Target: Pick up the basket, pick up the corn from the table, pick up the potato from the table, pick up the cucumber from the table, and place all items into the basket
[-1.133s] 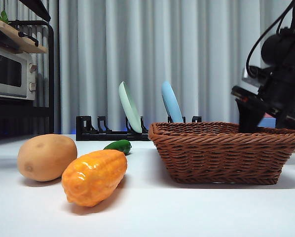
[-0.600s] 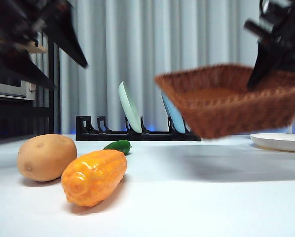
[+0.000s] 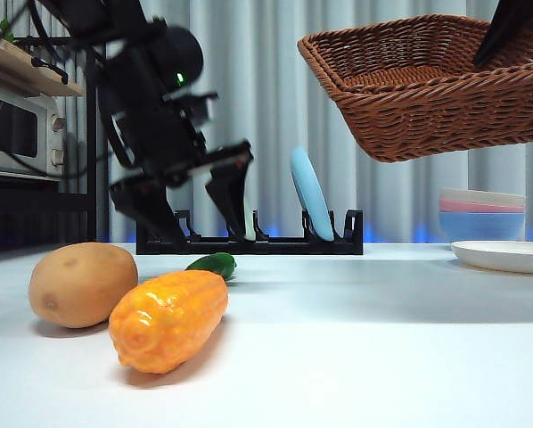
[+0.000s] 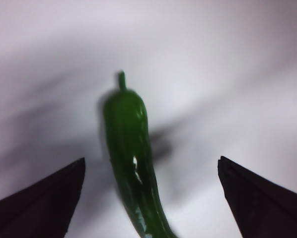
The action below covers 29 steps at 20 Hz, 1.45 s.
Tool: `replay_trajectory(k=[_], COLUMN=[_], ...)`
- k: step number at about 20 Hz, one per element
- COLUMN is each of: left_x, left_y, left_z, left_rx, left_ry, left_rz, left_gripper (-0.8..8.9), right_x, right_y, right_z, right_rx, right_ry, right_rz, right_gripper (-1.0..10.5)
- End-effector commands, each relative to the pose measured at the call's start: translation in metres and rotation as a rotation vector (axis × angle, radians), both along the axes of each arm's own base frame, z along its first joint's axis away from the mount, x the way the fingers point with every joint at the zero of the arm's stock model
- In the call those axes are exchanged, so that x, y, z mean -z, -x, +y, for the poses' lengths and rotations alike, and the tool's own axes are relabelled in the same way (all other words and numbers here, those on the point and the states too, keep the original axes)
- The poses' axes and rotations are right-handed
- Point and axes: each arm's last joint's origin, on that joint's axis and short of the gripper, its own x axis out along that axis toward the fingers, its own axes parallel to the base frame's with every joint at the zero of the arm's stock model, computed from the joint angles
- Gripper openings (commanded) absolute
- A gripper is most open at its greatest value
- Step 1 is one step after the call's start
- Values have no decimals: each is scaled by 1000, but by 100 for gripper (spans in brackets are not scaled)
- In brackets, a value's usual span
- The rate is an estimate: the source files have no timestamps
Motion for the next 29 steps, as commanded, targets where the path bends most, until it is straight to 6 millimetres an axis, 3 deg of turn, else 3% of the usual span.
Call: replay_trajectory(k=[1, 4, 5, 6, 7, 12, 14, 16, 20, 22, 25, 29], left_x=[17, 30, 33, 35, 36, 29, 3, -40, -144, -173, -179, -148], left_y=[-2, -5, -5, -5, -5, -3, 3, 16, 75, 100, 116, 105], left_z=[-5, -7, -8, -8, -8, -6, 0, 6, 28, 31, 13, -26], left_rx=[20, 10, 10, 16, 37, 43, 36, 33, 4, -15, 27, 43], left_ry=[-45, -87, -90, -94, -104, -103, -80, -27, 180, 283, 320, 257], left_rz=[26, 37, 42, 46, 42, 34, -9, -107, -352, -420, -430, -368], left_gripper=[442, 435, 393, 252, 23, -8, -8, -8, -8, -8, -8, -8], right_x=[-4, -4, -4, -3, -3, -2, 0, 6, 30, 40, 49, 52], right_y=[1, 2, 2, 2, 2, 1, -3, -11, -32, -41, -49, -47], right_z=[0, 0, 0, 0, 0, 0, 0, 1, 16, 30, 62, 97], right_rx=[3, 3, 3, 3, 4, 6, 5, 4, -30, -58, -121, -202], right_ry=[-21, -20, -20, -20, -20, -19, -19, -20, -35, -51, -81, -108], right_rz=[-1, 4, 4, 7, 7, 10, 14, 29, 112, 131, 138, 138], right_gripper=[-11, -11, -11, -11, -11, -11, -11, -11, -11, -11, -11, -11])
